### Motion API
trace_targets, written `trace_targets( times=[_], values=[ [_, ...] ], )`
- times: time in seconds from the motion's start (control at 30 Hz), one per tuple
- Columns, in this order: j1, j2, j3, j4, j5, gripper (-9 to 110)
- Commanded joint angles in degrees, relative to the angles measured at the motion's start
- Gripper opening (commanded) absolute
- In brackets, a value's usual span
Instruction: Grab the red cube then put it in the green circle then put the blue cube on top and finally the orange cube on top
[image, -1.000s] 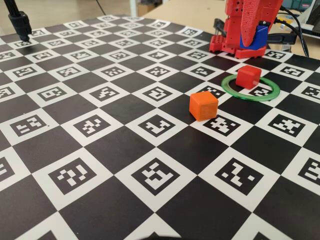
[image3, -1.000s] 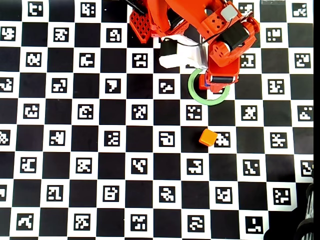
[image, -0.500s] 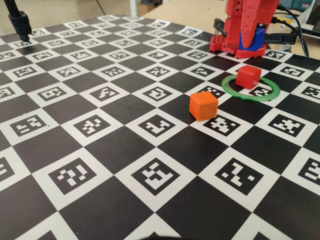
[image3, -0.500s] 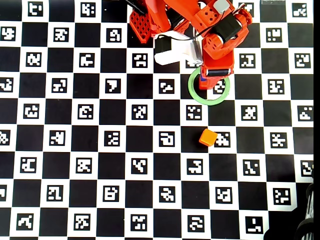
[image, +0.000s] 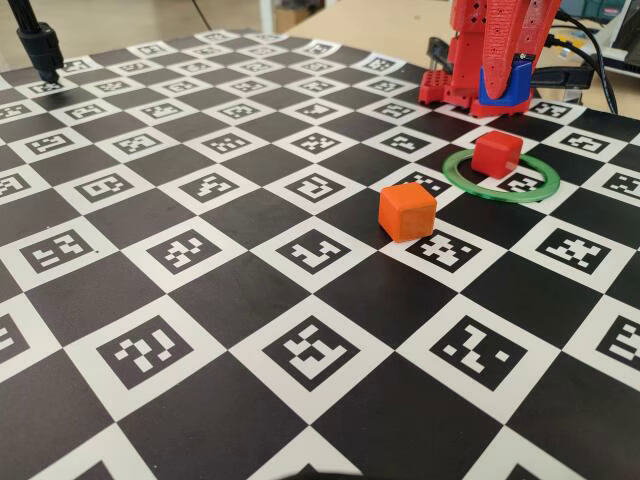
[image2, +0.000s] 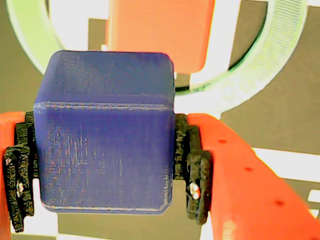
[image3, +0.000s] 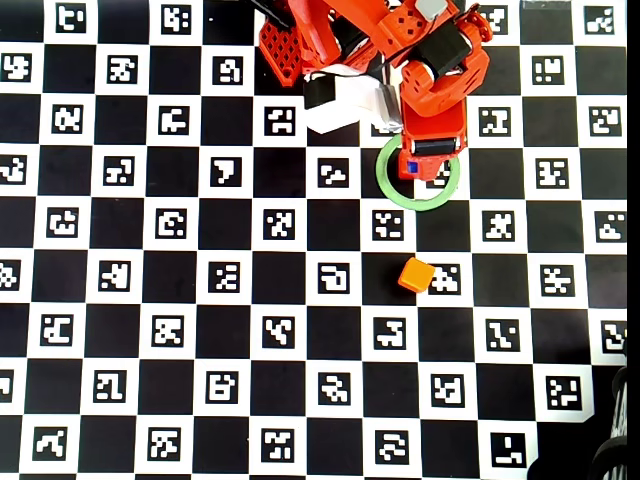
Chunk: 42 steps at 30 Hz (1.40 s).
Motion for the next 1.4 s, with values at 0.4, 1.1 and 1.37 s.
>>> trace_targets(
  times=[0.4,1.1,1.37],
  values=[
    [-5.45,-2.81,-0.7,-3.6,3.16,-5],
    [0.7,-4.13,1.85,-4.22,0.26,-5],
    [2.02,-4.31,2.29,-3.16,-0.53,-5]
  ],
)
